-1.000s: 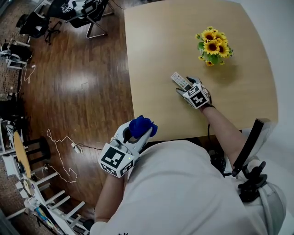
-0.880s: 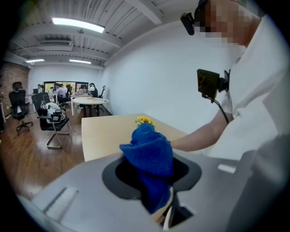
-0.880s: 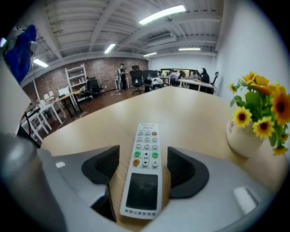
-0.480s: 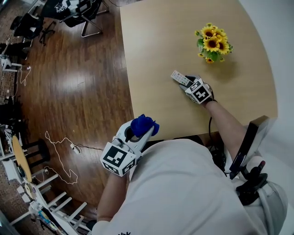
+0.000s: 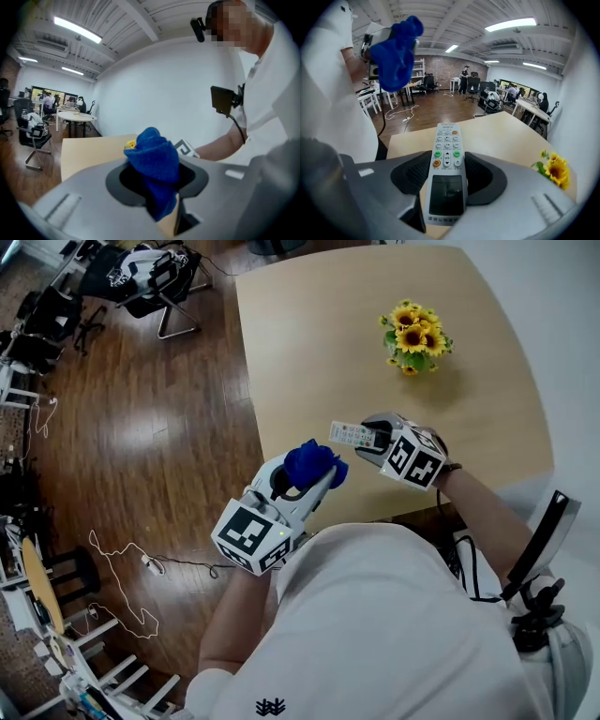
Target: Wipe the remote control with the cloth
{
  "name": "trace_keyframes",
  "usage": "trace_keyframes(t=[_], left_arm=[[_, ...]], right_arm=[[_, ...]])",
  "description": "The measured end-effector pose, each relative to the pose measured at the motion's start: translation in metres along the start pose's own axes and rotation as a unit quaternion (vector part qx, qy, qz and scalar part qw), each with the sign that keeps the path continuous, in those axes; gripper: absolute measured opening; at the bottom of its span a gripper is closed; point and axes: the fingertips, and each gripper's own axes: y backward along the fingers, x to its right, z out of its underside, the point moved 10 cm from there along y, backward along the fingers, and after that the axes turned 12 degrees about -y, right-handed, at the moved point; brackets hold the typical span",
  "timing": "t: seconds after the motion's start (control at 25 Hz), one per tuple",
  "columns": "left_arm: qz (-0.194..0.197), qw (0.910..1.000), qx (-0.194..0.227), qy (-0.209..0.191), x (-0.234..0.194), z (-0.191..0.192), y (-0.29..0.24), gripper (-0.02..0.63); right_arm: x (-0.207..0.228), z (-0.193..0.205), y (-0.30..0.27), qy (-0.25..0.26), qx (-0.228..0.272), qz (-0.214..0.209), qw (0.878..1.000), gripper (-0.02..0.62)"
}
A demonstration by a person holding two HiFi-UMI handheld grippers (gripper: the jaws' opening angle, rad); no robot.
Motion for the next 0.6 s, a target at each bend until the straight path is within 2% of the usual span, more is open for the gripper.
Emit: trace_keyframes(t=[0.08, 0.2, 0.32, 0.44, 0.6], left_arm=[[0.026, 0.9993, 0.016, -0.022, 0.003, -0.008, -0.02, 0.146], [0.063, 0.9964, 0.017, -0.054, 0.017, -0.014, -0.051, 0.146], [0.083, 0.9947, 0.012, -0.059, 0.029, -0.015, -0.071, 0.146], [0.091, 0.9941, 0.007, -0.059, 0.035, -0.014, -0.075, 0.144], [0.066, 0.9927, -0.005, -0.1, 0.033, 0.006, -0.058, 0.144]], right_arm=[[-0.013, -0.018, 0.018, 0.016, 0.012, -0.004, 1.0, 0.218], [-0.03, -0.032, 0.037, 0.018, 0.029, -0.007, 0.999, 0.218], [-0.044, -0.041, 0.049, 0.009, 0.039, -0.006, 0.999, 0.218], [-0.051, -0.046, 0.058, -0.007, 0.05, -0.002, 0.999, 0.218], [-0.066, -0.039, 0.056, -0.01, 0.049, 0.01, 0.999, 0.218]])
